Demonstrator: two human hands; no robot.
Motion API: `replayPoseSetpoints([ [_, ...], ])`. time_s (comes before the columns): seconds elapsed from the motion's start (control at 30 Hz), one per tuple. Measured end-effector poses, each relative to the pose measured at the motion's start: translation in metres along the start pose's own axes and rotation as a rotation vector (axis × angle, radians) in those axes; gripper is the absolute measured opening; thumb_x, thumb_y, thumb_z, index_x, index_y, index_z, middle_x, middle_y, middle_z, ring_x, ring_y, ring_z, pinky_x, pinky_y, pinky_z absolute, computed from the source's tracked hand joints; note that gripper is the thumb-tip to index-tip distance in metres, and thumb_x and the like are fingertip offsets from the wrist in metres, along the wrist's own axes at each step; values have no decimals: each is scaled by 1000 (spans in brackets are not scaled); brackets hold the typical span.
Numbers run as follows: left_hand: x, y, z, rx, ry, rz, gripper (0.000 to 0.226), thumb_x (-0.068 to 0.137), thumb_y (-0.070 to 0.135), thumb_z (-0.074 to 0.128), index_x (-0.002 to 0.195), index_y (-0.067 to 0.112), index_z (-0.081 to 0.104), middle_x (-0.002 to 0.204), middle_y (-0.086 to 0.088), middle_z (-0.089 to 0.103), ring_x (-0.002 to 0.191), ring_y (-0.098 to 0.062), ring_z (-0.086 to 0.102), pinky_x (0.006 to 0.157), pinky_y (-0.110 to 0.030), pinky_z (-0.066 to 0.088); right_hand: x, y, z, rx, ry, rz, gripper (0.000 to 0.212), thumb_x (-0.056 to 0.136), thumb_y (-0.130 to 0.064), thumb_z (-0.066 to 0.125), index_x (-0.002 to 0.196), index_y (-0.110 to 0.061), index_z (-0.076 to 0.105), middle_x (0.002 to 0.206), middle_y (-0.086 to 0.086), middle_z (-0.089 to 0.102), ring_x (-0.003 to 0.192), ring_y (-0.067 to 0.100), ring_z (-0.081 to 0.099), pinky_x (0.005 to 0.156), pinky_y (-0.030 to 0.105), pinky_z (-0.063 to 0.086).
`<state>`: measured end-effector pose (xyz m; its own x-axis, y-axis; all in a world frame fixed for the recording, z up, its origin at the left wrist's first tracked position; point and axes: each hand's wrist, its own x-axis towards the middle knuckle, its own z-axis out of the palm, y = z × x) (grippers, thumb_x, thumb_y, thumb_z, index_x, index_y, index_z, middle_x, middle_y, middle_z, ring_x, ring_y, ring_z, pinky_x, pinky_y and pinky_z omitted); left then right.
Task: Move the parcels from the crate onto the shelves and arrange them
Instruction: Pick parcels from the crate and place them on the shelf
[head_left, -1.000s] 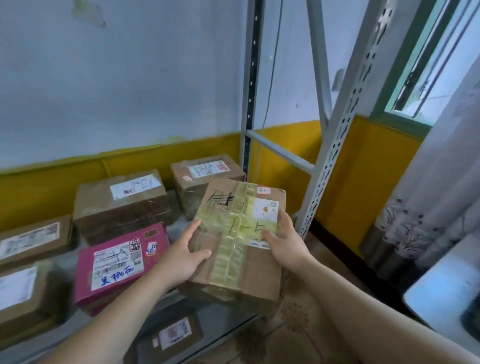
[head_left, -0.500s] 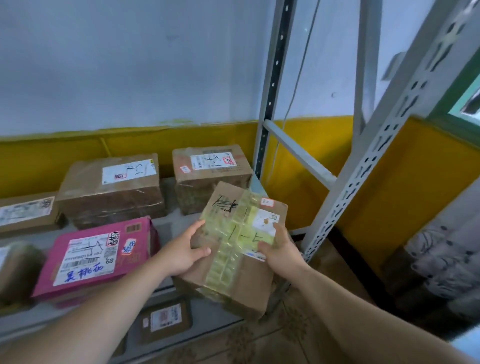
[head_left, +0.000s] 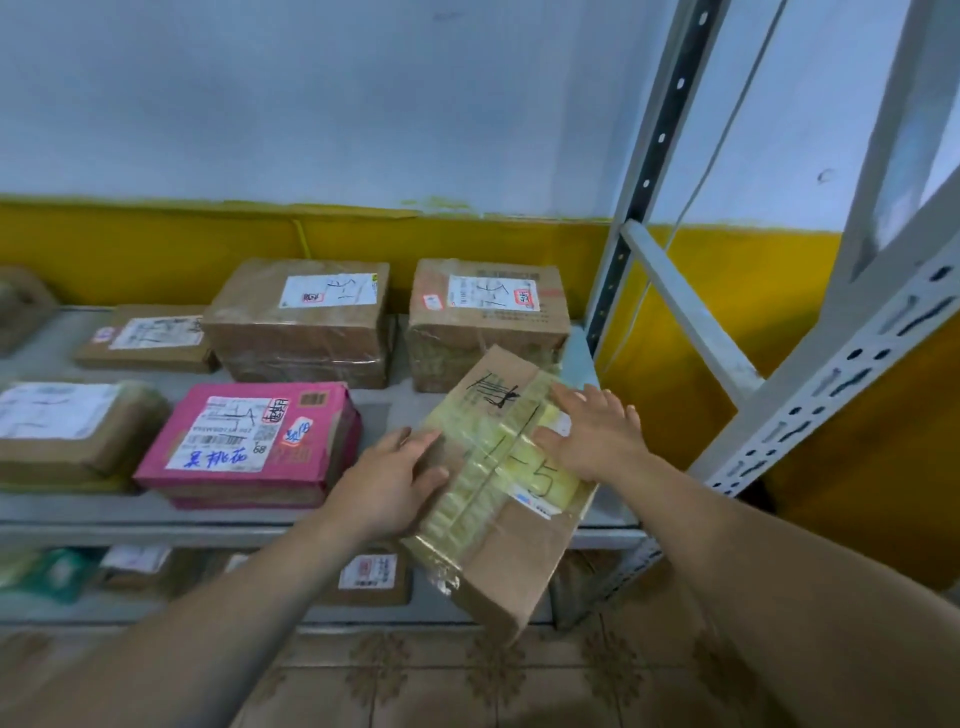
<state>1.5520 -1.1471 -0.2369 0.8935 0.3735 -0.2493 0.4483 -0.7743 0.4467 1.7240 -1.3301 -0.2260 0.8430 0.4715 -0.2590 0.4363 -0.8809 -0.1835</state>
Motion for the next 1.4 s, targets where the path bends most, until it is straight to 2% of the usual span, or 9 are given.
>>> replayPoseSetpoints([
  [0.1, -5, 0, 6, 120, -41, -25, 78, 89, 68, 43, 152, 37, 9, 162, 3, 7, 145, -26, 19, 114, -47, 27, 1, 4, 1, -36, -11, -14, 79, 88, -77, 37, 155, -44, 10, 161, 4, 22, 145, 32, 23, 116, 49, 20],
  [0.37, 24, -5, -18, 256, -81, 56, 77, 88, 68, 45, 152, 40, 13, 163, 4, 5, 147, -25, 13, 115, -47, 22, -19, 2, 3, -81, -28, 93, 75, 92, -72, 31, 154, -34, 14, 152, 12, 32, 132, 38, 36, 104, 49, 32],
  [0.57, 25, -2, -14, 117, 24, -24, 73, 90, 63, 46, 152, 33, 21, 162, -1, 4, 148, -28, 1, 115, -55, 21, -20, -2, -3, -77, -63, 149, 73, 92, -72, 35, 147, -25, 24, 140, 16, 40, 122, 38, 46, 94, 47, 39],
  [0.73, 8, -4, 1, 43, -52, 29, 92, 83, 70, 51, 154, 29, 10, 161, 3, -18, 143, -22, -29, 117, -52, 3, -16, -7, 1, 18, -82, 87, 74, 93, -70, 37, 154, -38, 10, 160, 9, 14, 140, 38, 29, 110, 49, 31],
  [0.93, 33, -11, -15, 75, -88, 142, 90, 82, 64, 59, 154, 30, 18, 162, 3, -12, 146, -19, -22, 120, -46, 6, -30, -4, 10, 12, -73, 181, 73, 94, -71, 32, 155, -37, 11, 156, 12, 18, 132, 40, 37, 103, 50, 38],
  [1.1, 55, -6, -23, 159, 38, 128, 71, 93, 58, 48, 153, 31, 21, 163, -2, 1, 149, -24, -11, 119, -51, 14, -38, -4, 11, 85, -80, 268, 75, 97, -65, 36, 156, -28, 10, 147, 16, 25, 124, 41, 49, 89, 45, 47],
  [1.2, 48, -2, -14, 157, 10, 140, 72, 94, 60, 41, 154, 29, 18, 163, -3, 0, 149, -25, -10, 120, -49, 11, -35, -4, 11, 129, -84, 265, 76, 97, -63, 39, 156, -26, 9, 152, 16, 19, 132, 41, 41, 98, 47, 44],
  [1.3, 34, -4, -2, 160, -23, 151, 82, 89, 70, 39, 155, 30, 9, 162, 2, -13, 147, -23, -20, 119, -49, 6, -31, -5, 13, 147, -99, 246, 75, 99, -61, 37, 157, -30, 3, 162, 16, 1, 142, 42, 25, 108, 51, 36],
  [1.4, 34, -7, -1, 139, -31, 127, 86, 86, 71, 41, 154, 33, 6, 160, 5, -19, 145, -21, -25, 118, -50, 6, -24, -8, 13, 136, -94, 238, 74, 99, -61, 36, 157, -32, 0, 164, 15, -7, 145, 40, 21, 110, 50, 33],
])
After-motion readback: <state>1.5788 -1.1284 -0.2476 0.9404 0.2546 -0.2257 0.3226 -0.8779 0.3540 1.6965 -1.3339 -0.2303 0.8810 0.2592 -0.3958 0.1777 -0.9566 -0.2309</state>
